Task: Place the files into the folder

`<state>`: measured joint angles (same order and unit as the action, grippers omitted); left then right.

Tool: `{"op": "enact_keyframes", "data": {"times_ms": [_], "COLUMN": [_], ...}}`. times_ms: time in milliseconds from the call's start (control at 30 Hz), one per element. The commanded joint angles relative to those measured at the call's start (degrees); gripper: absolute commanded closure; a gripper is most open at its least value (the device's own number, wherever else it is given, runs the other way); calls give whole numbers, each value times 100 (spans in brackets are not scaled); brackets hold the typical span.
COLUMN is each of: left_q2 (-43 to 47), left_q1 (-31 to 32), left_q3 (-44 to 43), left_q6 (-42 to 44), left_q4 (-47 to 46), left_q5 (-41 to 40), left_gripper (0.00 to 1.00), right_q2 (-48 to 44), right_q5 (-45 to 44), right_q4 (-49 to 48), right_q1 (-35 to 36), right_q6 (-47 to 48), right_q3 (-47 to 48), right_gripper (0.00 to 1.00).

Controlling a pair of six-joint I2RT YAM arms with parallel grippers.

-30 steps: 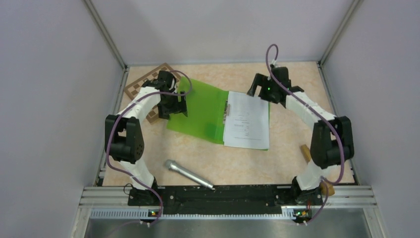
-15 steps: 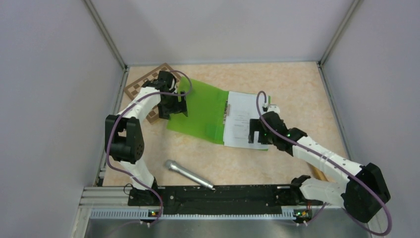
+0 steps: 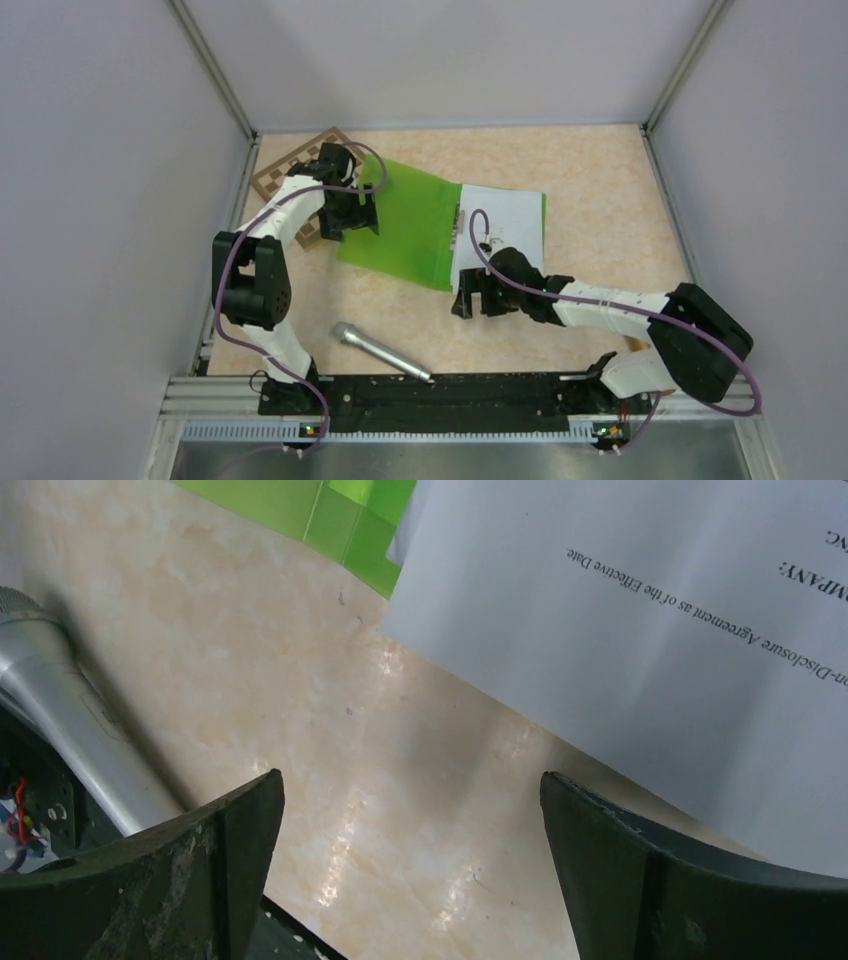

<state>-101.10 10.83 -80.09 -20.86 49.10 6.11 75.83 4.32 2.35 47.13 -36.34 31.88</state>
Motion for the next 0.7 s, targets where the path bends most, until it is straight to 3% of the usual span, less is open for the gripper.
{"op": "enact_keyframes", "data": {"times_ms": [0,333,667], "left_q2": [70,105,104], "left_q1": [15,16,11], "left_q3": [-151,-77,-24], "left_q6": [3,27,55], "left_q4": [-75,-107,-116], "left_q5": [-84,-92,-85], "left_gripper": [10,10,10], "right_q2": [326,444,721], "right_q5": [21,-890,-820], "right_q4": [-469,-304,-304], "right_q1": [54,47,43], "right_q6": [-326,-376,-192], "right_q3": [-57,196,560], "right_gripper": [1,1,1]}}
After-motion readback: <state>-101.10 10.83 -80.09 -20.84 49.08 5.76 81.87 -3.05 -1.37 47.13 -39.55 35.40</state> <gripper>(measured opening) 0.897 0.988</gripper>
